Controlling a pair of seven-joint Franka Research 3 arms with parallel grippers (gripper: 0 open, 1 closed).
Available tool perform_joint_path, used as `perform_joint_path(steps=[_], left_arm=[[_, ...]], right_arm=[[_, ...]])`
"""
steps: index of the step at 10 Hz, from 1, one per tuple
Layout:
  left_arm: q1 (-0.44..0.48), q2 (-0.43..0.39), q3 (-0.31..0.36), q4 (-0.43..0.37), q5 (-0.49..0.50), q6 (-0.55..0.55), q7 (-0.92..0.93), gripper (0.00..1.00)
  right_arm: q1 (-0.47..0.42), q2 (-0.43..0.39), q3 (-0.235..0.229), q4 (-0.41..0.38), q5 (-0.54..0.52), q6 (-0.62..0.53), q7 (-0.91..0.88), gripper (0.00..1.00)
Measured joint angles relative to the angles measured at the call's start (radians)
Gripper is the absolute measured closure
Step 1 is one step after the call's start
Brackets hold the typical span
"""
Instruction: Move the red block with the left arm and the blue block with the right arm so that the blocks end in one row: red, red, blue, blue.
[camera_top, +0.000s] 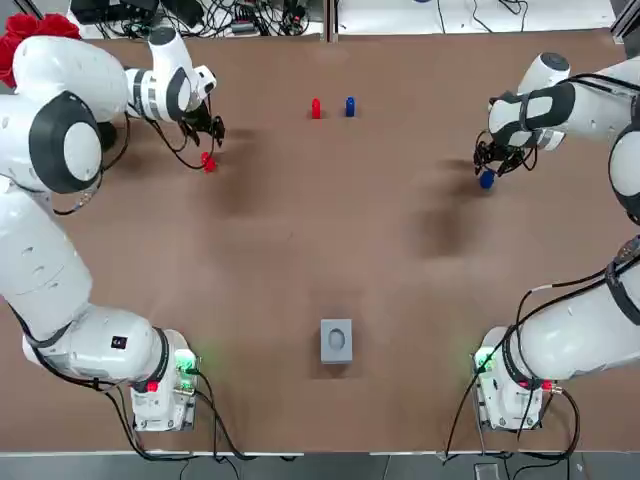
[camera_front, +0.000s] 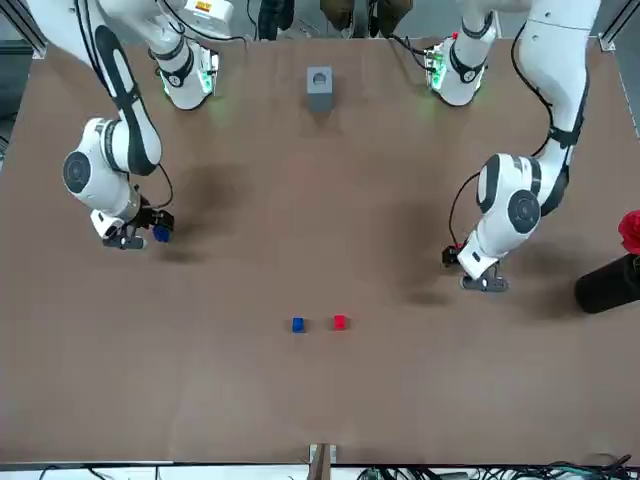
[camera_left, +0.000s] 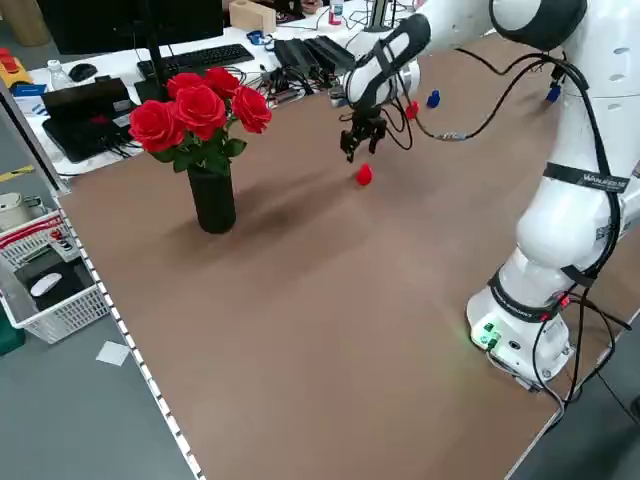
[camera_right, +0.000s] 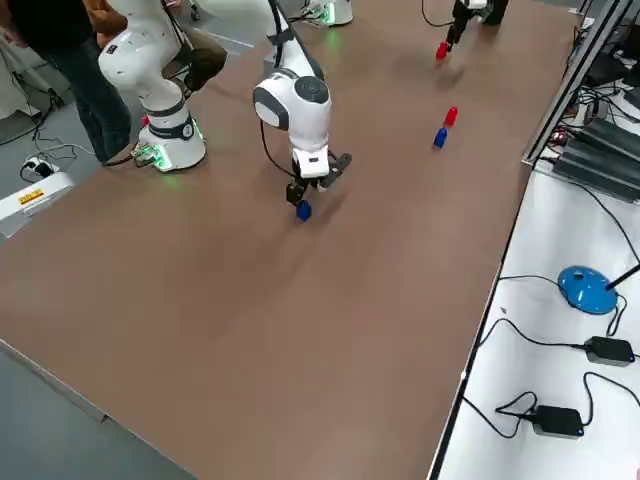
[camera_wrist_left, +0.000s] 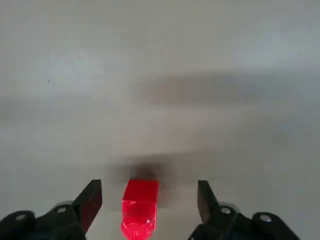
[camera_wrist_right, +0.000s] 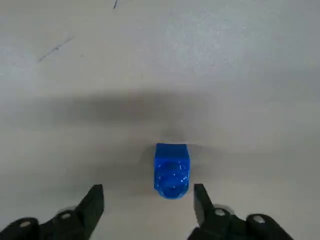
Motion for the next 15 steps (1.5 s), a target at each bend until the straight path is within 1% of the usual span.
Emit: perform_joint_path(steps=[1,2,3,4,6,7,8,9,11,12,13,15], left_arm=[[0.005,-0.002,0.0,-0.018,0.0,0.0,0.013,0.19],[0.015,-0.005,0.0,-0.033,0.0,0.001,0.028,0.22],[0.027,-0.01,0.0,-0.045,0.0,0.001,0.045,0.24],[0.035,-0.017,0.0,-0.053,0.0,0.002,0.052,0.31],[0.034,-0.026,-0.005,-0.06,0.0,0.002,0.053,0.41],[0.034,-0.03,-0.01,-0.066,0.0,0.002,0.053,0.41],[0.034,-0.033,-0.013,-0.072,0.0,0.002,0.053,0.45],[0.034,-0.035,-0.014,-0.077,0.0,0.002,0.053,0.48],[0.034,-0.038,-0.014,-0.082,0.0,0.002,0.067,0.56],[0.034,-0.038,-0.014,-0.082,0.0,0.002,0.071,0.63],[0.034,-0.039,-0.014,-0.082,0.0,0.002,0.072,0.66],[0.033,-0.04,-0.014,-0.083,0.0,0.002,0.072,0.66]], right_arm=[[0.0,0.004,-0.001,-0.002,0.003,0.016,0.0,0.26],[0.0,0.013,-0.003,-0.003,0.004,0.034,0.0,0.34],[0.0,0.022,-0.004,-0.004,0.005,0.039,0.001,0.35],[0.0,0.027,-0.005,-0.004,0.005,0.04,0.002,0.42],[0.0,0.029,-0.006,-0.004,0.006,0.04,0.003,0.45],[0.0,0.029,-0.006,-0.004,0.006,0.04,0.004,0.47],[-0.001,0.029,-0.007,-0.004,0.006,0.04,0.004,0.51],[-0.002,0.029,-0.008,-0.004,0.006,0.04,0.005,0.58],[-0.006,0.029,-0.01,-0.004,0.006,0.04,0.006,0.65],[-0.008,0.029,-0.011,-0.004,0.006,0.04,0.007,0.67],[-0.011,0.029,-0.011,-0.004,0.006,0.04,0.007,0.69],[-0.017,0.029,-0.011,-0.004,0.006,0.045,0.007,0.7]])
